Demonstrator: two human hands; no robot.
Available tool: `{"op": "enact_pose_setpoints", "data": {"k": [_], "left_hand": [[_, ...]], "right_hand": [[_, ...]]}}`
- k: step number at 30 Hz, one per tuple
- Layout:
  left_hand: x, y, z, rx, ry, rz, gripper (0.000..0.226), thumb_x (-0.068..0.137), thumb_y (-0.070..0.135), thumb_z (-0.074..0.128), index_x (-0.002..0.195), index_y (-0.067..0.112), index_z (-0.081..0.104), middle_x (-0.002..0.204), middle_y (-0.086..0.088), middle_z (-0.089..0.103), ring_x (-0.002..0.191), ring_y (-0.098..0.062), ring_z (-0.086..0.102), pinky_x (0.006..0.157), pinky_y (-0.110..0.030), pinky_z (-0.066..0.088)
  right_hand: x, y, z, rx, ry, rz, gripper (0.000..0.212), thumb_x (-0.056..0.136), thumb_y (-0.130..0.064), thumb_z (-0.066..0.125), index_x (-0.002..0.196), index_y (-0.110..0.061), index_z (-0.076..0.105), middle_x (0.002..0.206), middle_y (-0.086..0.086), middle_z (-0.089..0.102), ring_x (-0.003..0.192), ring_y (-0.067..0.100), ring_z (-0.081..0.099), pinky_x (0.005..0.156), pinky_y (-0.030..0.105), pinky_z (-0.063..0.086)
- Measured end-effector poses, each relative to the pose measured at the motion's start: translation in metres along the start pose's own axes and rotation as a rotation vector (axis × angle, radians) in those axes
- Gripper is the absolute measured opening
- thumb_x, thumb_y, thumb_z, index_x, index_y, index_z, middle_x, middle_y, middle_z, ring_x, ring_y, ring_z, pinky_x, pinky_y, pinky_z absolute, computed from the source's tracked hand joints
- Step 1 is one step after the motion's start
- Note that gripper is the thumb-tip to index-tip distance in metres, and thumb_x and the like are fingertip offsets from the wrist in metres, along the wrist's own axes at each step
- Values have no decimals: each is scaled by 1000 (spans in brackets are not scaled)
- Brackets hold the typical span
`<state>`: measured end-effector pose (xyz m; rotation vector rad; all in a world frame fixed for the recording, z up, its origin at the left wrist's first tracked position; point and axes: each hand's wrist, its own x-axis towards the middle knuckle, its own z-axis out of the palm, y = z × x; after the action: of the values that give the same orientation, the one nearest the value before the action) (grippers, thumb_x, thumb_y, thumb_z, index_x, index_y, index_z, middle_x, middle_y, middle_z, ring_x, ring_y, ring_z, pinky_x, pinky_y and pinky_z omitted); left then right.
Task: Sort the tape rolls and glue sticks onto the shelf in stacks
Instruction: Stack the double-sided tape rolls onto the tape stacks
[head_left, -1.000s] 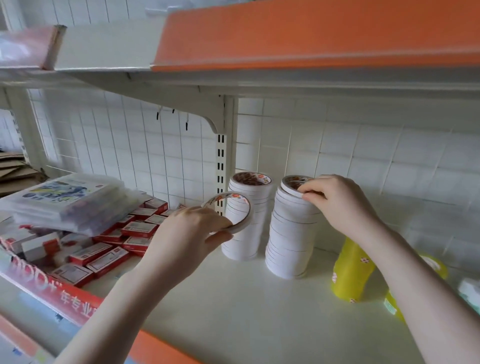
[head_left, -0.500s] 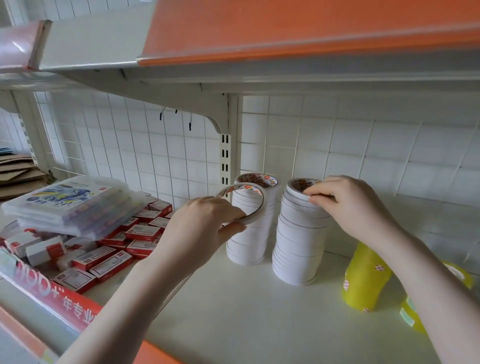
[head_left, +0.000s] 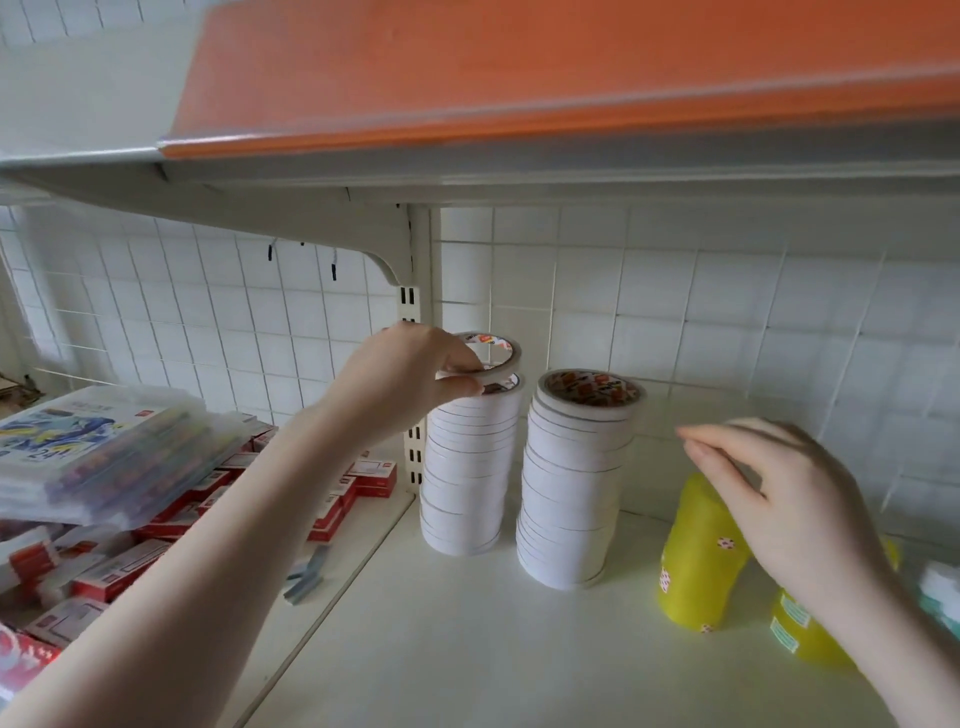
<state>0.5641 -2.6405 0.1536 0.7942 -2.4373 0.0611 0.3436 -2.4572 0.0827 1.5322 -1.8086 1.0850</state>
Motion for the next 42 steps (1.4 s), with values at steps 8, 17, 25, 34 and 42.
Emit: {"op": "enact_pose_setpoints", "data": {"k": [8, 17, 25, 34, 42], "left_hand": [[22, -1, 20, -29, -78, 23, 20, 85, 30, 66, 104, 27, 71, 102, 6, 69, 94, -15, 61, 83, -33, 48], [22, -2, 16, -74, -133, 17, 16, 81, 26, 70, 97, 24, 73, 91, 5, 70, 85, -10, 61, 81, -25, 47], [23, -2, 12, -85, -217, -1, 20, 83, 24, 68, 102, 20, 70, 93, 5, 67, 83, -7, 56, 73, -15, 37], [25, -2, 12, -89, -237, -45, 22, 84, 23, 68, 104, 17, 69, 98, 2, 68, 87, -9, 57, 79, -19, 40], [20, 2, 11, -39, -195, -18, 25, 84, 24, 66, 110, 22, 68, 105, 4, 68, 95, -11, 59, 86, -25, 45]], "right_hand": [[-38, 21, -14, -87, -3, 95, 42, 85, -41, 41, 90, -16, 74, 85, -3, 66, 80, 18, 56, 70, 26, 37], [-52, 30, -19, -140, 17, 90, 40, 84, -39, 42, 86, -13, 73, 82, -1, 65, 74, 28, 60, 66, 28, 36], [-54, 30, -15, -126, 20, 104, 41, 83, -41, 41, 85, -15, 73, 82, -2, 65, 75, 27, 59, 63, 28, 38], [-57, 34, -11, -108, 31, 79, 41, 83, -39, 42, 85, -13, 73, 82, -1, 66, 79, 12, 48, 63, 20, 31], [-58, 36, -11, -86, 28, 77, 41, 83, -40, 41, 85, -13, 73, 82, -1, 66, 76, 14, 54, 63, 22, 34]]}}
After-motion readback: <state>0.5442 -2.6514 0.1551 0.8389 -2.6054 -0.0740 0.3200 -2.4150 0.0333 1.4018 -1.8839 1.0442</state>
